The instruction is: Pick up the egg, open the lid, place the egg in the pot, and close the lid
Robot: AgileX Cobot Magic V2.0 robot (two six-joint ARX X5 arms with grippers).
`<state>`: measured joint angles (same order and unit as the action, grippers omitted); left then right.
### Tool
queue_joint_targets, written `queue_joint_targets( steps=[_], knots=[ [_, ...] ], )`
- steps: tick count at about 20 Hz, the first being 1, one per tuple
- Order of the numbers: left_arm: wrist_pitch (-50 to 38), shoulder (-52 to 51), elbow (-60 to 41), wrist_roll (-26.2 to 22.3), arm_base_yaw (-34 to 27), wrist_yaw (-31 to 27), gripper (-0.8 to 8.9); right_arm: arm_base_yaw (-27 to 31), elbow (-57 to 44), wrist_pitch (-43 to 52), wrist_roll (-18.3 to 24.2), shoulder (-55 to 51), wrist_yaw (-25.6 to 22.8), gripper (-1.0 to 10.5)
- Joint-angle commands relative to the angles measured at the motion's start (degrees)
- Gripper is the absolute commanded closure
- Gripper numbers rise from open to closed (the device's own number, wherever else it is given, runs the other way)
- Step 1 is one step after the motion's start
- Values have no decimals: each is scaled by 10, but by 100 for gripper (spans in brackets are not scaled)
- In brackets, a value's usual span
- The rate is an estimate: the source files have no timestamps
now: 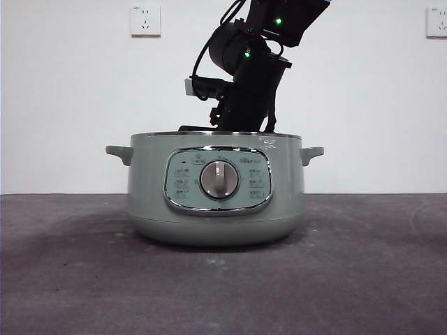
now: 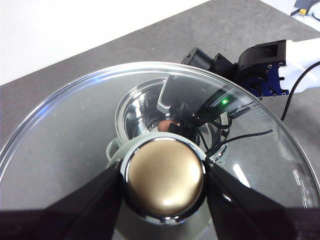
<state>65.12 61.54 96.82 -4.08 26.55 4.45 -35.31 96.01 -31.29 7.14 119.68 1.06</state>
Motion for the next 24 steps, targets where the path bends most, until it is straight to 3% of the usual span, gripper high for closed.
queue_joint_targets(
  steps=[1, 2, 3, 6, 11, 17, 24],
  knots=[
    [-25, -8, 12, -5, 0, 1, 822, -4, 2, 1, 2, 13, 1, 641],
    [-25, -8, 12, -5, 0, 1, 822, -4, 5, 2, 2, 10, 1, 502],
    [-25, -8, 12, -5, 0, 1, 822, -4, 14, 2, 2, 5, 0, 462],
    [-31, -5, 12, -5, 0, 1, 822, -3, 27, 3, -2, -50, -5, 465],
    [-63, 39, 12, -5, 0, 5, 822, 8, 27, -90, -43, -240, -118, 466],
    [-143, 171, 12, -7, 1, 41, 822, 20, 27, -145, -62, -460, -120, 470],
    [-206, 280, 12, -7, 8, 50, 822, 20, 27, -168, -62, -564, -120, 469]
  ],
)
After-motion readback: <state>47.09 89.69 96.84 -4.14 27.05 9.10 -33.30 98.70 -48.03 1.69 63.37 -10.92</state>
